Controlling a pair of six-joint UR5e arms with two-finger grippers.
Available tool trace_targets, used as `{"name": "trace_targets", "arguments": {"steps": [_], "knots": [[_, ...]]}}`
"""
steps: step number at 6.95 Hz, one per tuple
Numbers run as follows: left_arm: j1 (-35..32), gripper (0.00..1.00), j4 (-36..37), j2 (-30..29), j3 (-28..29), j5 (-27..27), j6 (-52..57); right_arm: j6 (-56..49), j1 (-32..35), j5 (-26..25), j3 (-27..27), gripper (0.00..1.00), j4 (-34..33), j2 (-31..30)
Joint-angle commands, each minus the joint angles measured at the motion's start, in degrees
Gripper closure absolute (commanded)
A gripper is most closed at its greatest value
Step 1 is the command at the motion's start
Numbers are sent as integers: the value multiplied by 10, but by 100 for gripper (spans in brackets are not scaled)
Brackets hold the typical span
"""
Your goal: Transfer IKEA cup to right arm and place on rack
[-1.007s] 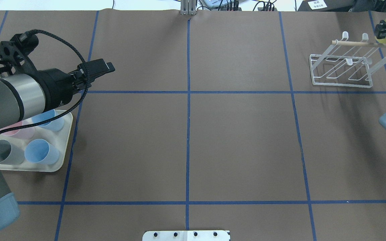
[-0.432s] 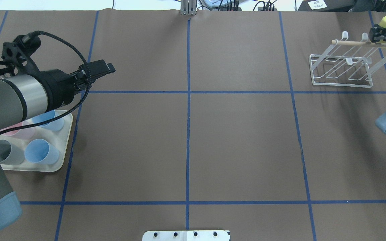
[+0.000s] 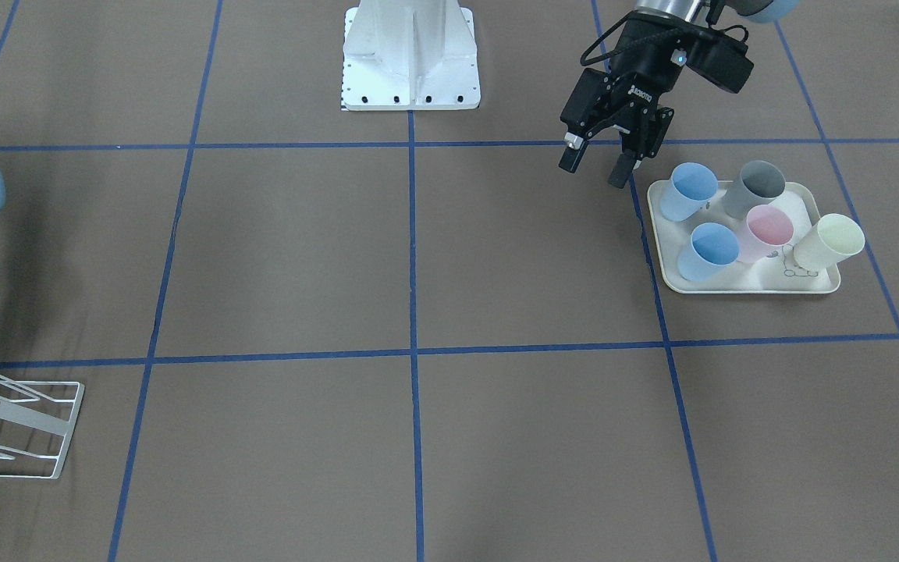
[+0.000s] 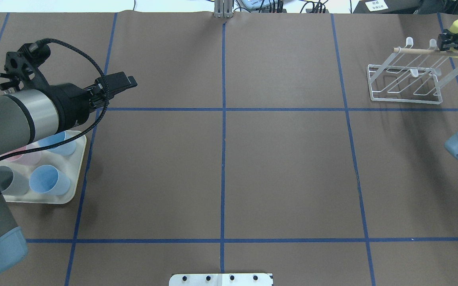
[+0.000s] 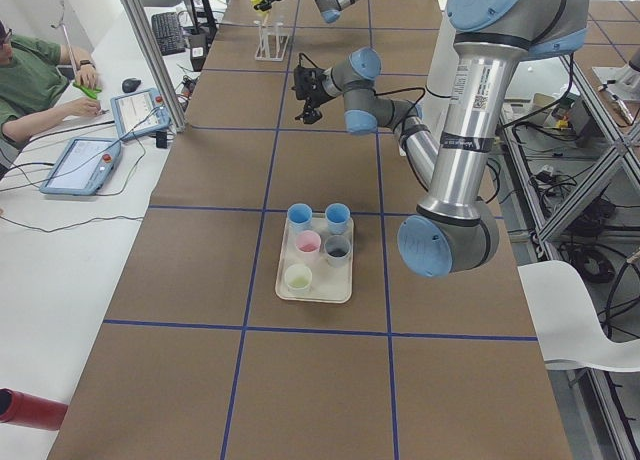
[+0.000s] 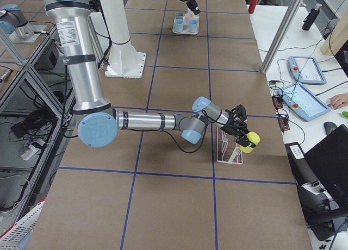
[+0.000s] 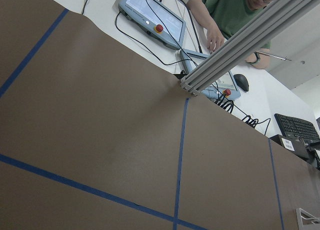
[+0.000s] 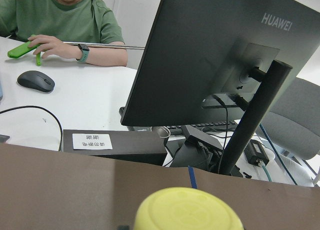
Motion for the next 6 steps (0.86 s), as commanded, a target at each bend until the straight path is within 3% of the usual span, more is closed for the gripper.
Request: {"name": "trace_targets", "arguments": {"steps": [1,4,6], "knots": [[0,0,0,0,1,-1,0,-2,0,2,0,0,0,0],[0,0,0,0,0,-1,0,-18,25,26,8,0,1,2],[0,0,0,1,-6,-2,2,-18,89,113,46,0,1,11]]}}
